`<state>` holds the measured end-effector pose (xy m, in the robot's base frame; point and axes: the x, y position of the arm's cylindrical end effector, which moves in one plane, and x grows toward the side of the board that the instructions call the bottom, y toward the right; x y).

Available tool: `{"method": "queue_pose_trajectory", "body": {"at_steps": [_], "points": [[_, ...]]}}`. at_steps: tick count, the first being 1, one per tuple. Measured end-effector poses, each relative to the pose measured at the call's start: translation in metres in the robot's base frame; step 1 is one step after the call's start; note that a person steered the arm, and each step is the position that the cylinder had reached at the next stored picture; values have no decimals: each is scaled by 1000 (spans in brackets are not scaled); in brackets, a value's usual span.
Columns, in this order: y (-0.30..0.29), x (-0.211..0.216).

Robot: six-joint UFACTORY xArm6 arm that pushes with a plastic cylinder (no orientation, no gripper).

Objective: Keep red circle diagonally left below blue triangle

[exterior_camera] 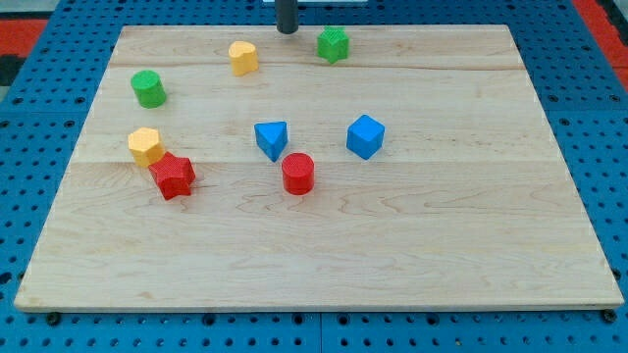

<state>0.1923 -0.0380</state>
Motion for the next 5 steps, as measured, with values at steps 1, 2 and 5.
{"method": "queue_pose_trajectory", "body": {"at_steps": [1,2,5], "points": [[34,1],[45,14],[75,10]]}}
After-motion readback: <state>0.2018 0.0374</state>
